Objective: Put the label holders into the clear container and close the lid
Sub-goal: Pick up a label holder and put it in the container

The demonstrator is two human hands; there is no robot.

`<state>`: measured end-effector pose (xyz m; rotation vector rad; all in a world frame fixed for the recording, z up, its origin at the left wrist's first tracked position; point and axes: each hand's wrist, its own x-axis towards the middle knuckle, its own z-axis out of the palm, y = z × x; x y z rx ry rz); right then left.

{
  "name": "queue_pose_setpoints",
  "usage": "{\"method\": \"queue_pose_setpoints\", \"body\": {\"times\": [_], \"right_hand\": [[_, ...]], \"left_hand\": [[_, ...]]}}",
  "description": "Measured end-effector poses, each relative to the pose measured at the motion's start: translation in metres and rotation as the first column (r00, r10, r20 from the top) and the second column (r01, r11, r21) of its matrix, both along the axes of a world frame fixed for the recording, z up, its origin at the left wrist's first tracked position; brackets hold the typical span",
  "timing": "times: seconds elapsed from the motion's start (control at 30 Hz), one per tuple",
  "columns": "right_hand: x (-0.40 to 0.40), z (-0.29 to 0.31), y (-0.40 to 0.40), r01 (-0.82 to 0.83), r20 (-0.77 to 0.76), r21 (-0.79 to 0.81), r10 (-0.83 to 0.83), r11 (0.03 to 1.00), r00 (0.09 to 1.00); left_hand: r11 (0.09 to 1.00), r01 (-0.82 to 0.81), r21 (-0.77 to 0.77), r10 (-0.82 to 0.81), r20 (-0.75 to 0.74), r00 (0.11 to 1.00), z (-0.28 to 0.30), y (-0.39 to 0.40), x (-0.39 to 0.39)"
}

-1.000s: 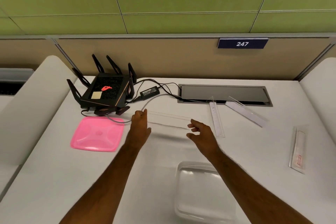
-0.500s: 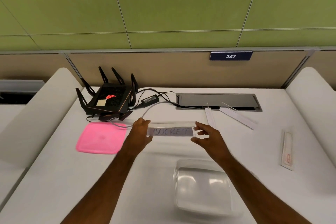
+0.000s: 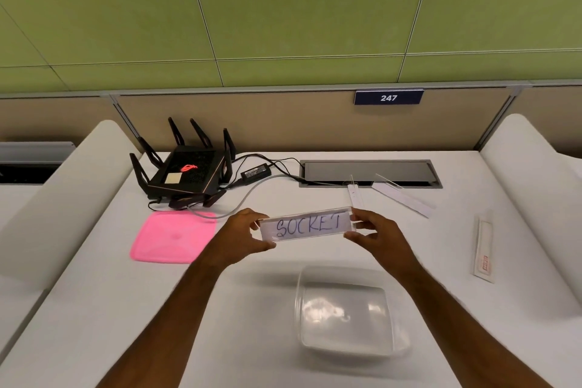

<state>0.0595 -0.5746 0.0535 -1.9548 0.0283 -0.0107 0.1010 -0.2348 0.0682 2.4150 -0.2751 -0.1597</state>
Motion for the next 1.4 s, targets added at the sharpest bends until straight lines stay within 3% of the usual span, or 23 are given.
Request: {"method": "queue_pose_setpoints", "body": {"times": [0.27, 0.53, 0.7, 1.4], "right_hand": [[-0.02, 0.004, -0.029, 0.005, -0.037, 0.151, 0.0, 0.989, 0.999], [-0.042, 0.006, -0.056, 0.046, -0.065, 0.195, -0.034, 0.98, 0.997], [-0.053, 0.007, -0.067, -0.003, -0.069, 0.124, 0.012, 0.992, 0.998], [-0.062, 0.0, -0.086, -0.023, -0.107, 0.057, 0.029, 0.998, 0.994]], "left_hand": [[0.98, 0.03, -0.196, -0.043, -0.062, 0.997, 0.008, -0.012, -0.01], [0.947, 0.06, -0.317, -0.105, -0.128, 0.986, 0.009, -0.034, -0.019], [0.928, 0.012, -0.373, -0.087, -0.187, 0.978, 0.004, -0.051, -0.028], [0.961, -0.034, -0.274, -0.027, -0.217, 0.976, 0.001, -0.066, -0.045]]}}
